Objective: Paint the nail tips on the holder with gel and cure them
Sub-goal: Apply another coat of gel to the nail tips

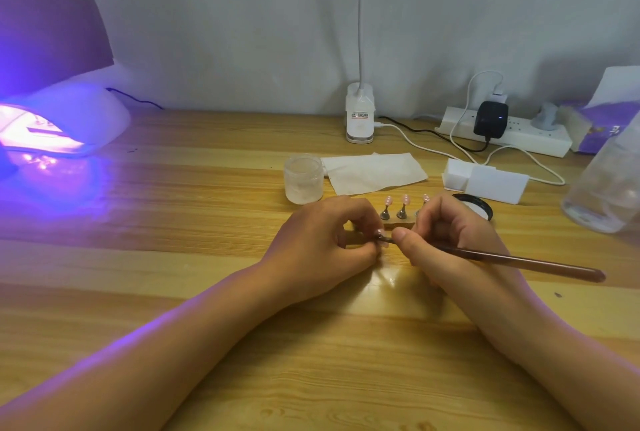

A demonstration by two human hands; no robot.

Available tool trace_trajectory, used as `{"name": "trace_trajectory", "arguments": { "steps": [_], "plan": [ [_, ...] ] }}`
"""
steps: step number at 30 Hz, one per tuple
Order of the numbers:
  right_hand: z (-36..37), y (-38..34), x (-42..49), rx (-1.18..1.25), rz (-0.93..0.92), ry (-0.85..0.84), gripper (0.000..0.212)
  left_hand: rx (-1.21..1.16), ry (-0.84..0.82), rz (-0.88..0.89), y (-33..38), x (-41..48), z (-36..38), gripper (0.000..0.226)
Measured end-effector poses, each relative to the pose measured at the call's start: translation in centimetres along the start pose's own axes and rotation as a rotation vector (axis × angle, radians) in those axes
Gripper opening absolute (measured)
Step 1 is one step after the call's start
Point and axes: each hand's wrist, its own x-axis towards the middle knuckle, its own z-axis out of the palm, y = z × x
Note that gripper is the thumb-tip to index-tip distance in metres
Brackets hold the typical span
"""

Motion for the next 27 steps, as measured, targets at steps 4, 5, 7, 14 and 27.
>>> {"name": "trace_trajectory", "arguments": {
  "steps": [4, 5, 7, 14, 27],
  "plan": [
    [-0.09, -0.01, 0.1, -0.027, -0.005, -0.019, 0.019, -0.003, -0.007, 0.033, 0.12, 0.03, -0.07, 0.012],
    [-0.09, -0.01, 0.11, -0.03, -0.004, -0.018, 0.019, -0.006, -0.007, 0.034, 0.15, 0.05, -0.08, 0.012],
    [-0.09, 0.03, 0.09, -0.042, 0.0, -0.008, 0.018, -0.012, -0.005, 0.031, 0.17, 0.05, -0.06, 0.013],
    [-0.28, 0.4, 0.24, 0.042, 0.018, 0.072, 0.025, -0.027, -0.013, 0.014, 0.15, 0.01, -0.02, 0.013],
    [-0.29, 0.4, 0.2, -0.074, 0.004, 0.018, 0.018, -0.035, -0.024, -0.002, 0.24, -0.01, -0.12, 0.012]
  ]
}}
